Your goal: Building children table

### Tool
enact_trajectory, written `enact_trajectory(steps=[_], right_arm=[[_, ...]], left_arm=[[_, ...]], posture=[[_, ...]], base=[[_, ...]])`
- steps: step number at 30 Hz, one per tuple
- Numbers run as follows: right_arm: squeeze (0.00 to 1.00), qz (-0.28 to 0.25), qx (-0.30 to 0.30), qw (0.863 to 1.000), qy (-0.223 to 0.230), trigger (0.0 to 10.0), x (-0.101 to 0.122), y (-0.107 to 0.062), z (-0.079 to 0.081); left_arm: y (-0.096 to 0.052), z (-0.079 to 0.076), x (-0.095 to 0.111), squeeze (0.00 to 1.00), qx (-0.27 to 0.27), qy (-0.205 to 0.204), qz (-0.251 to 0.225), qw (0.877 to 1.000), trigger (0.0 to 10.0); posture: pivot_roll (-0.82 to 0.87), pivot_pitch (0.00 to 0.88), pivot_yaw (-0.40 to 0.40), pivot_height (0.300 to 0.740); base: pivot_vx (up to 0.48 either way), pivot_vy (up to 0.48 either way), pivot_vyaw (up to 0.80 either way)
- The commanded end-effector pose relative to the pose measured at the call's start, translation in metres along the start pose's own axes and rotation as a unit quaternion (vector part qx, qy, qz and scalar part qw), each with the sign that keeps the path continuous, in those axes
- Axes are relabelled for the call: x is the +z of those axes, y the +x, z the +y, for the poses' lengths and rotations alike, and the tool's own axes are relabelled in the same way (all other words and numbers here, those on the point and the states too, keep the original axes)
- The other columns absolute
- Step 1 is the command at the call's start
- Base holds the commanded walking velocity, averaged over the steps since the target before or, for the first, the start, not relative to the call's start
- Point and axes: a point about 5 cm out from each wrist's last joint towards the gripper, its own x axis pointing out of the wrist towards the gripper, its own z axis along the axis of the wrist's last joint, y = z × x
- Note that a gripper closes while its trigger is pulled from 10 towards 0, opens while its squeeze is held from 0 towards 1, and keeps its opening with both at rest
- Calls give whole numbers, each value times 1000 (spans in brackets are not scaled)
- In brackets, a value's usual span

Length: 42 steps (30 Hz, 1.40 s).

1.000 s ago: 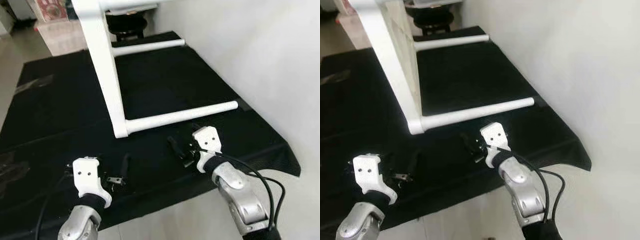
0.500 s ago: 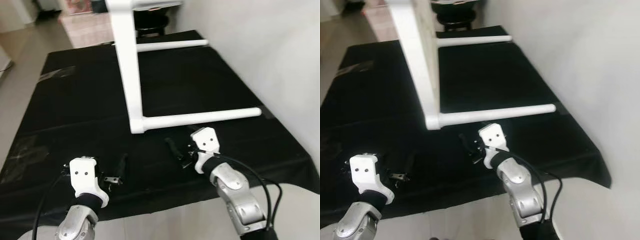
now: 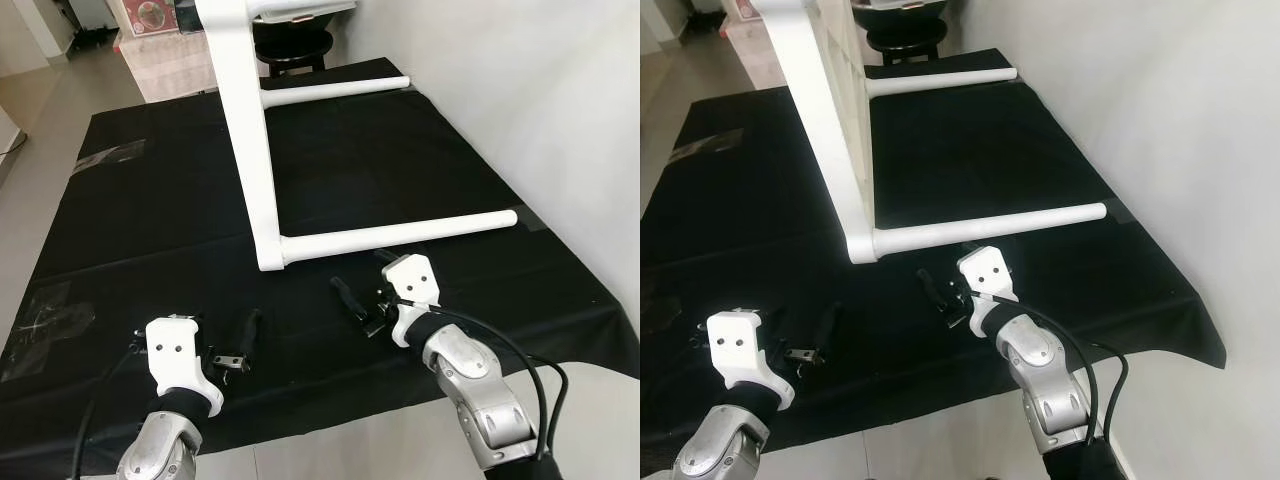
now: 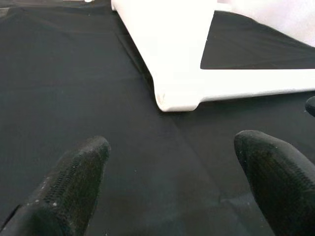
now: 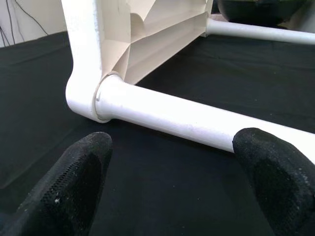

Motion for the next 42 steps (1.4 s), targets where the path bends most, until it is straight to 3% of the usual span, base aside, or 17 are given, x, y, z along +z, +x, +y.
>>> enact_trajectory(steps=[1,8,14,29,33,36,38,40,42], right_arm=[[0,1,6,1000,12,10000,2,5,1],[0,27,8,999,-27,10000,-9,5,4],[0,26,4,1000,-16,10000,-8,5,1],[0,14,16,1000,-4,10000,-5,6,-1],[0,0,15,1000,-22,10000,1,9,-4],[0,-22,5,999,-40,10000,11,13,-10],[0,-23,8,999,-40,10000,12,14,-10],[0,-39,13,996,-77,10000,22,19,-13],[0,-44,14,995,-89,10000,26,22,-14]], left_arm=[[1,4,1,0,6,2,4,1000,10000],[6,3,-5,0,6,17,11,1000,10000],[5,3,-5,0,10,17,10,1000,10000],[11,-5,0,0,-35,20,9,999,10000],[21,-5,9,0,-18,-7,-11,1000,10000],[29,-14,17,0,-42,-54,-21,997,10000],[29,-15,18,0,-46,-61,-21,997,10000],[30,-37,23,0,-126,-104,-14,987,10000],[31,-43,19,0,-154,-85,2,984,10000]], posture=[[-100,131,30,740],[-110,116,32,740],[-110,117,29,740],[-120,130,25,740],[-124,126,21,740],[-122,125,21,740],[-122,125,21,740],[-117,121,22,740],[-117,120,24,740]], base=[[0,0,0],[0,0,425],[0,0,794],[0,0,0],[0,0,0],[0,0,0],[0,0,0],[0,0,0],[0,0,0]])
